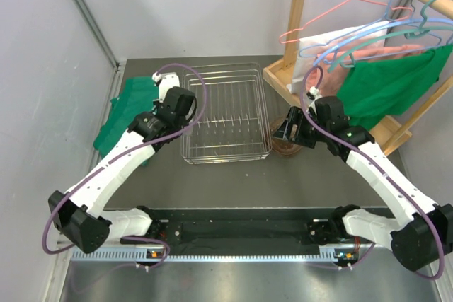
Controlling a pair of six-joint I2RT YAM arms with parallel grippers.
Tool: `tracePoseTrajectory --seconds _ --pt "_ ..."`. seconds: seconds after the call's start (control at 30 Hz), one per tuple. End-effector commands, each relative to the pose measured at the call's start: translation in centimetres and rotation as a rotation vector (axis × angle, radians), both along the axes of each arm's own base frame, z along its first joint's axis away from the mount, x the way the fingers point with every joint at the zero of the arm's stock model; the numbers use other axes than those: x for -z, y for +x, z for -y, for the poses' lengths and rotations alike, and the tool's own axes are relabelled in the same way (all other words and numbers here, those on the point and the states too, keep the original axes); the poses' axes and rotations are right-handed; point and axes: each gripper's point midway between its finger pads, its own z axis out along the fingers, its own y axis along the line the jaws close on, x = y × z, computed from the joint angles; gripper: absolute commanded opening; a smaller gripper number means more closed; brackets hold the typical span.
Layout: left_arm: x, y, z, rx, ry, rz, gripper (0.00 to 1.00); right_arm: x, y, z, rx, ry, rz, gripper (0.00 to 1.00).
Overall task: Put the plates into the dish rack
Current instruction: Insert the plate into the dish rack.
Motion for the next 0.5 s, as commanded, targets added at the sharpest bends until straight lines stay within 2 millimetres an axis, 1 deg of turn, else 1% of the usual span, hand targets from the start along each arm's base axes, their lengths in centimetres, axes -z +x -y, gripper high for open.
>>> tracePoseTrajectory --seconds 0.0,0.07,0.23,0.43,0.47 --pt "-1.1 0.3 -3.1 -0.085 0.141 0.012 0.00 -1.5 0.4 -0.2 -0.019 -0.018 0.051 0.75" --pt "-0.9 0.6 -3.6 -0.097 0.153 0.003 0.00 -1.3 0.4 -0.2 -0.018 -0.019 0.046 0.75" --pt "0.0 1.0 -3.4 -0.081 0.163 -0.013 0.00 -1.1 0.3 -0.2 -0.019 -0.020 0.038 0.75" --pt "0.9 1.8 -2.3 -0.044 0.142 -0.027 0.00 -0.9 0.4 -0.2 -0.019 -0.023 0.033 0.75" --pt "0.8 1.9 -2.0 -0.036 0.130 -0.026 0.00 -0.9 0.4 -0.2 -0.018 -0.022 0.031 0.75"
